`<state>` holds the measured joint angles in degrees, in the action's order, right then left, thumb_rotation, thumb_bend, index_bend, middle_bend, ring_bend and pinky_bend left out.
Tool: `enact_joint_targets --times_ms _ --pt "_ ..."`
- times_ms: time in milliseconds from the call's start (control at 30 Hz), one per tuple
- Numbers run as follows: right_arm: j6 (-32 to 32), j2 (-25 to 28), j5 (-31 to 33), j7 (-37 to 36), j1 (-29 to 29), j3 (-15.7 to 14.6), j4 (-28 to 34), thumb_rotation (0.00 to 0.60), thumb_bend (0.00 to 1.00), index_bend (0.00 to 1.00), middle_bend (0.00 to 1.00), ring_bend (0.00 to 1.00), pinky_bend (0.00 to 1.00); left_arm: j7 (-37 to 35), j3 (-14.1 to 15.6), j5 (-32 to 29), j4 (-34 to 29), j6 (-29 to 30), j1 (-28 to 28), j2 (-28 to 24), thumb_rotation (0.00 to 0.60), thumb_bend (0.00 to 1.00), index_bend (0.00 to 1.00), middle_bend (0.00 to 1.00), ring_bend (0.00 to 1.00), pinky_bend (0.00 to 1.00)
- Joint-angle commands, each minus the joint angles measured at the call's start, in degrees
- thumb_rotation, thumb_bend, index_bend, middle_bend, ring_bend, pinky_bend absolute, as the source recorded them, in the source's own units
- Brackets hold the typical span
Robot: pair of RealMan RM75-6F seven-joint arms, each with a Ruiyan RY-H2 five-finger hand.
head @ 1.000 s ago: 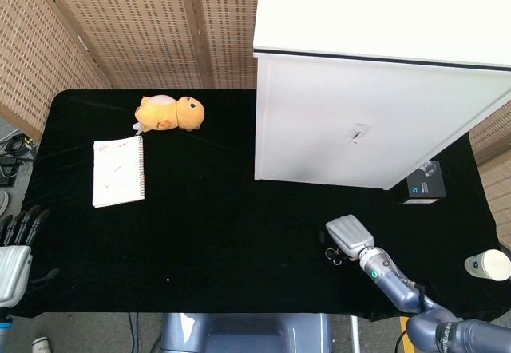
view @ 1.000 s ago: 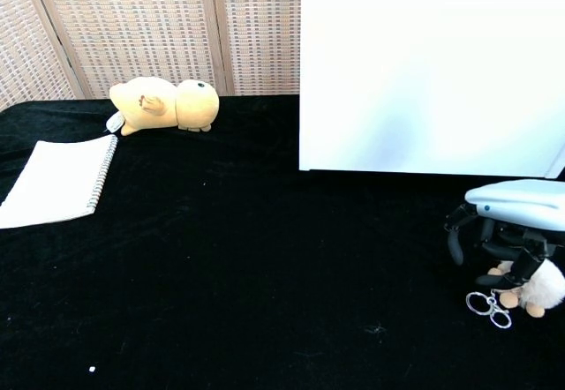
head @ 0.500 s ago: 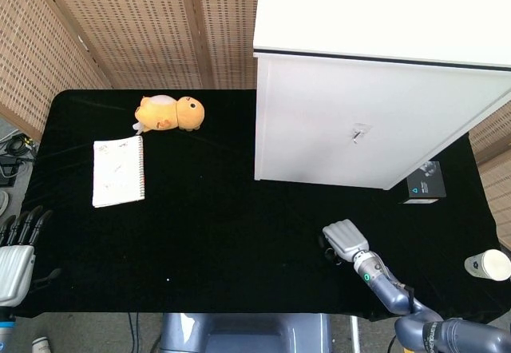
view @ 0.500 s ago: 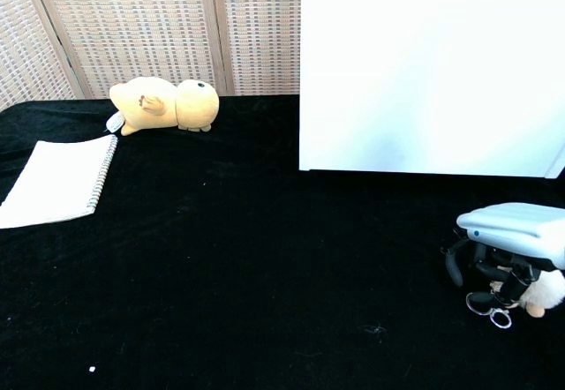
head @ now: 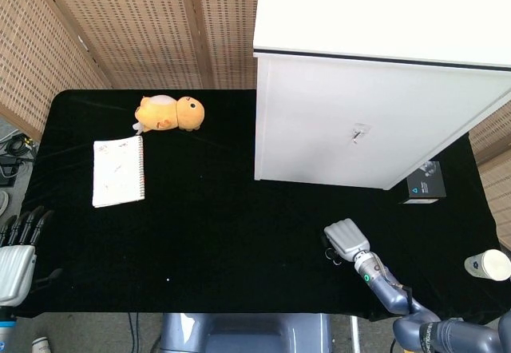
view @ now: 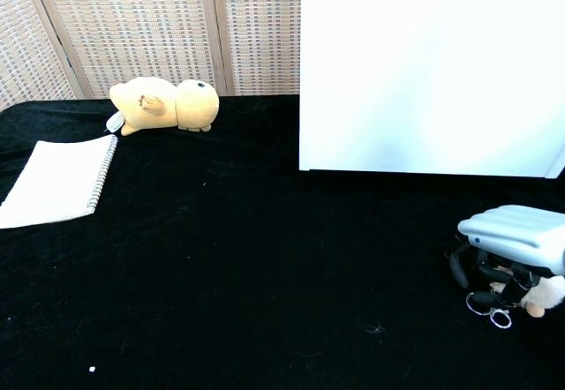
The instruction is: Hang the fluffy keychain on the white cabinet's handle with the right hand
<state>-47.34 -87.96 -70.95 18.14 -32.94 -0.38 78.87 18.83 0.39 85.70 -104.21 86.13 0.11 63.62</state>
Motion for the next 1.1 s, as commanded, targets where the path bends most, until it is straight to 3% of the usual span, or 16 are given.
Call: enact_joint_targets --times_ms 33,1100 --pt "-0.07 -0.1 -0.02 0.06 0.05 -0.08 -0.15 0.6 0.54 0.57 0.92 0.92 1.0 -0.07 0.02 -0.05 0.0 -0.03 -0.02 -0.01 0.6 0.0 0.0 0.0 0.0 0.0" --pt "-0.65 -1.87 0.45 3.24 0.11 -0.43 -1.3 0.6 0.54 0.57 0.92 0.92 1.0 0.68 0.28 -0.59 0.16 -0.13 -0.32 0.4 0.6 0.0 0.0 0.0 0.0 0.0"
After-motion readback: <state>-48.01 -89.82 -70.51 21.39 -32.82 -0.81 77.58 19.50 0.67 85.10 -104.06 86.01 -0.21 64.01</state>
